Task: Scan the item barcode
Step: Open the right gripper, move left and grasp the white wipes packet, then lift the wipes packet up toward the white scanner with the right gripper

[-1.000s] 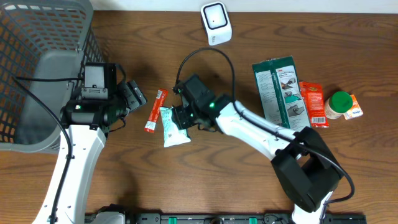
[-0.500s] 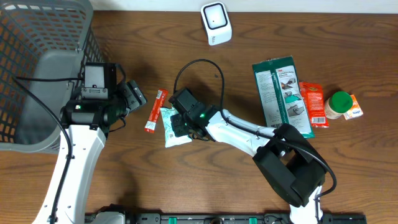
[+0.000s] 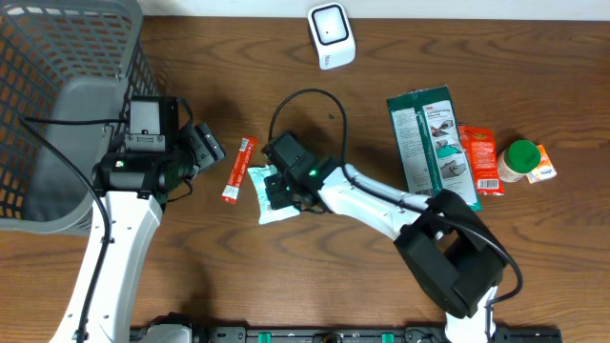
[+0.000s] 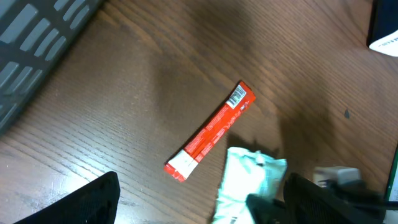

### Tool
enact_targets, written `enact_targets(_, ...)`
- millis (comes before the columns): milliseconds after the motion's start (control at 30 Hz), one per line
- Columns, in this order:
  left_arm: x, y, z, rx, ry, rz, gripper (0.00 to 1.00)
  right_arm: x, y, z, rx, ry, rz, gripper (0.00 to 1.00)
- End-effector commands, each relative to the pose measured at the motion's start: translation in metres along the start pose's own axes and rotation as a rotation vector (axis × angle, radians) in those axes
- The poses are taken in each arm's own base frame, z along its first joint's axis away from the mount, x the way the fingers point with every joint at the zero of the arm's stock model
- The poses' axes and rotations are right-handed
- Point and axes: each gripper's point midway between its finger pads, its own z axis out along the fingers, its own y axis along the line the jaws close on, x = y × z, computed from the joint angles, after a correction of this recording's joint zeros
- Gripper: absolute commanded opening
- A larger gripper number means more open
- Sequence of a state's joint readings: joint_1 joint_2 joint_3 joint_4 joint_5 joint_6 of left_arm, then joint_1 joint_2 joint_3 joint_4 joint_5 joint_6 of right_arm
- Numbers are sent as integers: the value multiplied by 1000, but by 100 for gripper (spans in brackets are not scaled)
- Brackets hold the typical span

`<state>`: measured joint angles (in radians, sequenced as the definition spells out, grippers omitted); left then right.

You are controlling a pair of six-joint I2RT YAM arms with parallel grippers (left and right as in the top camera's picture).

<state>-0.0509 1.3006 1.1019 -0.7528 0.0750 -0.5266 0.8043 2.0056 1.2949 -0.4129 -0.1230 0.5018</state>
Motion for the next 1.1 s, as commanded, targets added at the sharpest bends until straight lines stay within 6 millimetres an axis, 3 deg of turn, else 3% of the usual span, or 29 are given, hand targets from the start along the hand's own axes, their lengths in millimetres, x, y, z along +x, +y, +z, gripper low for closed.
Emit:
enact_targets(0,-5,0,-3,-3,-15,-1,85,-33,-17,-39,30,-109,-133,1)
enact_targets(267,-5,0,-3,-3,-15,-1,85,-49,-14,-100,57,-194,-492,1)
enact_targets(433,-5,0,-3,-3,-15,-1,85,-70,-36,-138,251,-292,-527,1)
enact_targets(567,-5,0,-3,-3,-15,-1,85,-86,-42,-167,363,-352,-628,1)
enact_targets(800,-5,0,-3,-3,-15,-1,85,-102,-52,-183,562,-292,-1037,1)
enact_targets(1067,-5,0,-3,-3,-15,-1,85,-173,-53,-218,945,-436,-1261,1)
